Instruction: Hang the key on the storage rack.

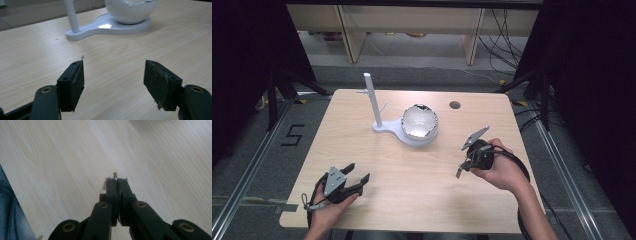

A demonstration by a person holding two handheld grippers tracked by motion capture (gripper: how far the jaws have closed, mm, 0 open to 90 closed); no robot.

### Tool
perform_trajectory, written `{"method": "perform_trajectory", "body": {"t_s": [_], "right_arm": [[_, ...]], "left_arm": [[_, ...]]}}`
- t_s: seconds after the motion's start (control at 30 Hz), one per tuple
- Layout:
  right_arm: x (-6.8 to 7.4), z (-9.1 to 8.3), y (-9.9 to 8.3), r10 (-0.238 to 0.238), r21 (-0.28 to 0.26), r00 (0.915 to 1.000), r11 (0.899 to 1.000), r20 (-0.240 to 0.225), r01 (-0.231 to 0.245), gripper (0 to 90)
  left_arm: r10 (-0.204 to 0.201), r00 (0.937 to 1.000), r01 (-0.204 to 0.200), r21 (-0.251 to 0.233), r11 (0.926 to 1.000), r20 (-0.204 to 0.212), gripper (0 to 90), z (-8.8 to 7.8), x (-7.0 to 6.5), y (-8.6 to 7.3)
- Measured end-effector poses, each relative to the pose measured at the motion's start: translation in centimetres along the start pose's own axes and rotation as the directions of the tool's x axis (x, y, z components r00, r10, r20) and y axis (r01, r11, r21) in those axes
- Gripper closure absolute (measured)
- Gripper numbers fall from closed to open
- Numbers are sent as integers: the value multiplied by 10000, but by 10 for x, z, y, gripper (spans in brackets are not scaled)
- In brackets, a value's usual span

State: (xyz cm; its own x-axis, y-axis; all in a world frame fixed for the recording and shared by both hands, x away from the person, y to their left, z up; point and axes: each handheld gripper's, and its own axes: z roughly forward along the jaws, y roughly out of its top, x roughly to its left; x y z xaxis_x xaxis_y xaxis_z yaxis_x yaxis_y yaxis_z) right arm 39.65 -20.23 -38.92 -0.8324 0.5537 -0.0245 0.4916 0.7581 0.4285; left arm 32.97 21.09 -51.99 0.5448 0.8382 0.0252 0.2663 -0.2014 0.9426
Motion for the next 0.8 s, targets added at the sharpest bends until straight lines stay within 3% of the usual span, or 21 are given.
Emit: {"method": "perform_trajectory", "body": {"t_s": [0.07, 0.1, 0.13, 0.17, 0.2, 0.23, 0.33, 0.5, 0.57, 0.6, 0.7, 0.8], "right_arm": [[1, 2, 3, -42, -130, 10000, 9999, 18, 42, 895], [2, 3, 5, -48, -199, 10000, 9998, 12, 48, 895], [2, 3, 5, -48, -199, 10000, 9998, 12, 48, 895], [4, 4, 8, -6, -304, 10000, 9995, -2, 6, 895], [4, 4, 10, -177, -407, 9998, 9990, 0, 177, 895], [5, 4, 11, -124, -396, 9999, 9991, 19, 124, 895], [8, 5, 17, -108, -461, 9999, 9989, 46, 110, 895], [12, 5, 28, -301, -774, 9995, 9965, 60, 305, 895], [14, 6, 30, -266, -793, 9996, 9965, 53, 269, 895], [14, 7, 35, -541, -935, 9985, 9942, 9, 539, 895], [19, 8, 40, -423, -952, 9991, 9946, -42, 417, 895], [21, 9, 45, -480, -950, 9988, 9944, -59, 473, 895]], "left_arm": [[182, 9967, -171, -146, 9997, 795, 316, 6, -18, 12], [182, 9967, -171, -146, 9997, 795, 316, 6, -18, 12], [171, 9929, -138, -286, 9995, 1180, 316, 10, -25, 17], [248, 9849, -201, -291, 9994, 1713, 316, 15, -40, 27], [248, 9849, -201, -291, 9994, 1713, 316, 15, -40, 27], [554, 9727, -472, -413, 9980, 2255, 317, 23, -53, 35], [608, 9507, -520, -371, 9980, 3042, 323, 37, -70, 47], [736, 9241, -716, -194, 9972, 3749, 344, 58, -88, 63], [700, 9210, -683, -181, 9975, 3832, 361, 63, -92, 66], [807, 9190, -804, -170, 9966, 3859, 369, 72, -98, 72], [711, 9146, -693, -190, 9974, 3980, 385, 84, -107, 77], [812, 9138, -782, -238, 9967, 3981, 412, 93, -115, 79]]}}
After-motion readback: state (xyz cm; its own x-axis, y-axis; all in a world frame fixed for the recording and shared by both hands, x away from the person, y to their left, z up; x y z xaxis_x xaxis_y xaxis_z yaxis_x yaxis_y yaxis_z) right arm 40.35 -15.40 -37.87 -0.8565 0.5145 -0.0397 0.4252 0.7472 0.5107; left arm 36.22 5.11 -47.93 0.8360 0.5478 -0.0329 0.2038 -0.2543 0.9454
